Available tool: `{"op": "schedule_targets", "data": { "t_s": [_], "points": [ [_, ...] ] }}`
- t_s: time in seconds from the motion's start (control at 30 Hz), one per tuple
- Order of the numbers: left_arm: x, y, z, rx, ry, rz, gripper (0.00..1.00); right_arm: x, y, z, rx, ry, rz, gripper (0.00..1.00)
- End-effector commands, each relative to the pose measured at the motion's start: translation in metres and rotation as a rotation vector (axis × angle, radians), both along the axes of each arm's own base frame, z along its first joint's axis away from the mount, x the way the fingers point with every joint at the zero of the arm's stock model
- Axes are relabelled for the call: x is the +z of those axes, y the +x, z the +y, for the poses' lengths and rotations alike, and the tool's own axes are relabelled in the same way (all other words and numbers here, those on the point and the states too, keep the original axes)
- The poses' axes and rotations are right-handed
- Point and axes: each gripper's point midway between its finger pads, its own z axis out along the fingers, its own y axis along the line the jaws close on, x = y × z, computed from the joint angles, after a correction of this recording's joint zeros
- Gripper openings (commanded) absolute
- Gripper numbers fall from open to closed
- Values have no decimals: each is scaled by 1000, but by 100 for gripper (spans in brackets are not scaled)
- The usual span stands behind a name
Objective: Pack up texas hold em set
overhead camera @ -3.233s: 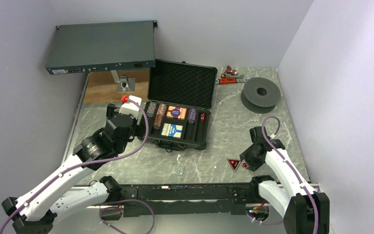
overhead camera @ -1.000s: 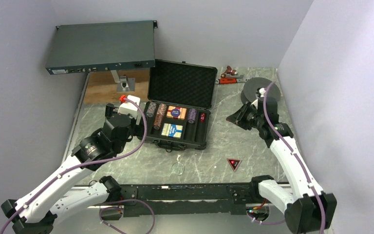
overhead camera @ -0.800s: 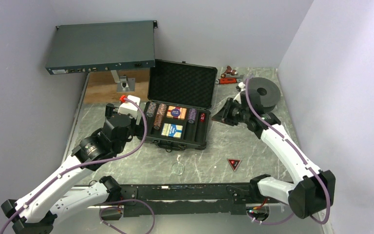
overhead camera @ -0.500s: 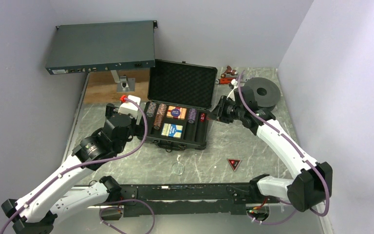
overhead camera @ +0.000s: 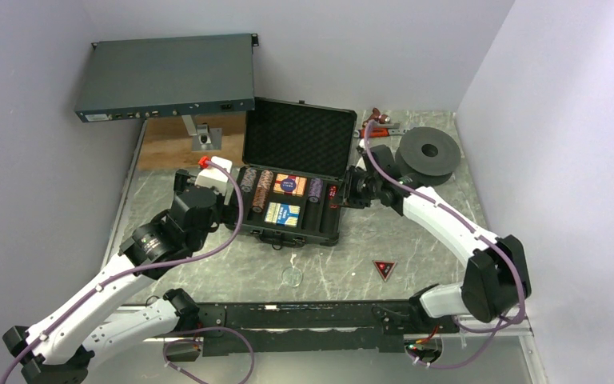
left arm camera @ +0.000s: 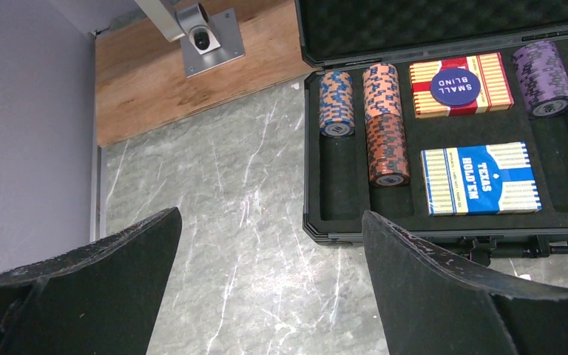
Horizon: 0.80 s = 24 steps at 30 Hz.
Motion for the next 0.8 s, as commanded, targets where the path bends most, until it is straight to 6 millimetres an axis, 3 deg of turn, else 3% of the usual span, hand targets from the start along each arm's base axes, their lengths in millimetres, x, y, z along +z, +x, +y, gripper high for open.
{"op": "schedule_targets", "data": {
  "t_s": [0.0,0.13,0.43,0.53,0.7,0.77],
  "points": [
    [7,2,1,7,-15,-27,98,-5,18,7,-13,-15,-29,0],
    [7,2,1,5,-13,-27,98,-22,24,10,-14,-40,7,0],
    [8,1,3,8,-13,-32,98,-30,36,11,-29,-67,13,1],
    [8,1,3,8,-13,-32,98,-32,37,12,-33,-64,14,13],
    [8,1,3,7,-12,-32,98,-30,40,12,-38,-64,2,50],
    [8,1,3,6,-12,-32,100,-28,42,11,-43,-66,-6,57]
  ]
}}
